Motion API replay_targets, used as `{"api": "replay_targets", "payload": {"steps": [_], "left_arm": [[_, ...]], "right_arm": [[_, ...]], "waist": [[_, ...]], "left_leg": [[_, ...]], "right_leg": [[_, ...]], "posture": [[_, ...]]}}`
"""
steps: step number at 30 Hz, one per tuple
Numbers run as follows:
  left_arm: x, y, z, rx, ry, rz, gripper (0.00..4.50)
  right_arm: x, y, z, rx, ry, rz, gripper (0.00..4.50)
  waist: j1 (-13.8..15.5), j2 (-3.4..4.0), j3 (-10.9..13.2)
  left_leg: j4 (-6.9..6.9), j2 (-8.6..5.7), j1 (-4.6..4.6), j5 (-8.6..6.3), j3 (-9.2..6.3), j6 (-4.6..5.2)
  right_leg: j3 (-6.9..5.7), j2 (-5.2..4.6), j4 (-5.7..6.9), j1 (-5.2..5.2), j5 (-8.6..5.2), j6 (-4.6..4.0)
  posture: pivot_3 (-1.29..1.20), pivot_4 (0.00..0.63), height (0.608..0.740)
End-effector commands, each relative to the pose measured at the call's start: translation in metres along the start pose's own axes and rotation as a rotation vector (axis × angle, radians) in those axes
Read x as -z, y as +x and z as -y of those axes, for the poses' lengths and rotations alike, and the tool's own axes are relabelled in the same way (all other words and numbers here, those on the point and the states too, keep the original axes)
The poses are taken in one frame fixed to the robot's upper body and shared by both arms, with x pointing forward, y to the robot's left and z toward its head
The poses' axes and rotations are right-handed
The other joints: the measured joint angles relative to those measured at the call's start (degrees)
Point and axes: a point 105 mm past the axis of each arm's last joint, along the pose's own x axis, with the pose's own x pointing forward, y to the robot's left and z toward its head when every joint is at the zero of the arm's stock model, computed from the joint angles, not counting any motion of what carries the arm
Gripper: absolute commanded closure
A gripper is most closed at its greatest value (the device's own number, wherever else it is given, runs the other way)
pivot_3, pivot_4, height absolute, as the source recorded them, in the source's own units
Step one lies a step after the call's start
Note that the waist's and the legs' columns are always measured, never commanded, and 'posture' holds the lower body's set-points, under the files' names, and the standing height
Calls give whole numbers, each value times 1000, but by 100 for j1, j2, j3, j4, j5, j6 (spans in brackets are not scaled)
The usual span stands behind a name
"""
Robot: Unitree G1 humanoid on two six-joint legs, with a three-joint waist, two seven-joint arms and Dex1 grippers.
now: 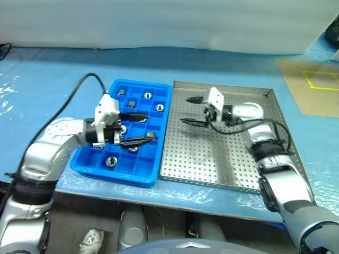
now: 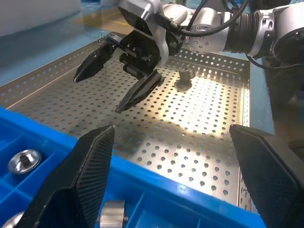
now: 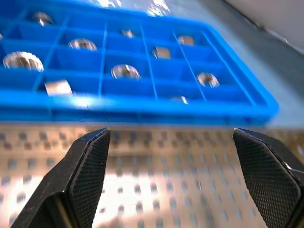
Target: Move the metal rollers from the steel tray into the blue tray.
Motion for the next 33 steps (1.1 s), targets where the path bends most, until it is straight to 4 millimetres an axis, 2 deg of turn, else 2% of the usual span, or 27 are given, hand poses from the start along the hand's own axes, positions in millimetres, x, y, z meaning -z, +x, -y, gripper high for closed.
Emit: {"api": "replay_targets", "payload": {"steps": [1,5,11,13,15,17,21,33], "left_arm": [[0,19,-3,89,29,17,406],[3,47,-3,191,26,46,406],[6,78,0,310,27,73,406],[5,87,2,344,30,88,406],[4,92,3,363,33,95,406],[5,93,4,371,33,99,406],[6,90,0,368,27,99,406],[11,78,-5,312,27,76,406]], "right_arm": [[2,-29,12,122,3,-8,275],[23,-66,14,251,44,-79,275],[41,-117,15,428,101,-153,275],[57,-137,8,476,144,-209,275],[67,-146,0,493,175,-241,275],[71,-149,-6,501,198,-247,275],[75,-134,-23,458,213,-242,275],[86,-121,-29,436,256,-243,275]], "waist": [[-85,0,0],[-262,-1,0],[-535,-2,0],[-587,-2,0],[-642,-2,0],[-709,-2,0],[-857,-2,-1],[-843,0,-2]], "left_leg": [[2,-3,1,0,1,1],[3,-13,4,-1,6,3],[5,-21,15,-6,13,14],[10,-24,17,-10,15,21],[15,-24,23,-22,16,40],[18,-25,32,-30,18,54],[20,-34,31,-35,36,62],[22,-42,39,-49,42,85]], "right_leg": [[1,0,1,1,0,0],[12,0,1,2,2,4],[26,1,-5,10,5,8],[31,1,-8,12,8,13],[32,0,-12,23,8,13],[32,0,-19,37,8,13],[30,-1,-21,40,11,21],[29,-9,-44,41,15,26]], "posture": [[-94,150,740],[-177,150,740],[-276,150,740],[-308,150,740],[-328,150,740],[-328,150,740],[-341,150,740],[-293,150,740]]}}
